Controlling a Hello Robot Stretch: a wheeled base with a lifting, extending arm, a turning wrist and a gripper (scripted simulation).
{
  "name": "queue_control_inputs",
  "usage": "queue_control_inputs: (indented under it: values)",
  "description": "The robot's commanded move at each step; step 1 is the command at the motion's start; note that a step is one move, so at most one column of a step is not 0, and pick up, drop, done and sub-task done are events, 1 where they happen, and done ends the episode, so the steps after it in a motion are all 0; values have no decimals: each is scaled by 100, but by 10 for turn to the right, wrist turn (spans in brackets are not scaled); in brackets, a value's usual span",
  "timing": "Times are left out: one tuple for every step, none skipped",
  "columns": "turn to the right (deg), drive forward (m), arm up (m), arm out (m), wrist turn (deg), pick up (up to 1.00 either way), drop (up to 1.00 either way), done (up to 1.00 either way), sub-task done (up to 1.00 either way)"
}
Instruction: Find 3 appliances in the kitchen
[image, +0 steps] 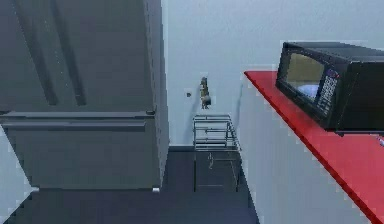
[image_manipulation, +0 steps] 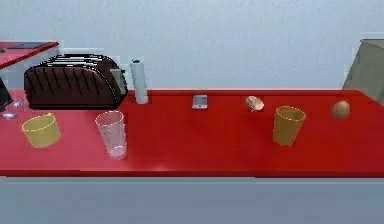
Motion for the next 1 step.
queue_control_inputs:
  values:
    - [60, 0, 0, 0, 0, 0, 0, 0, 0]
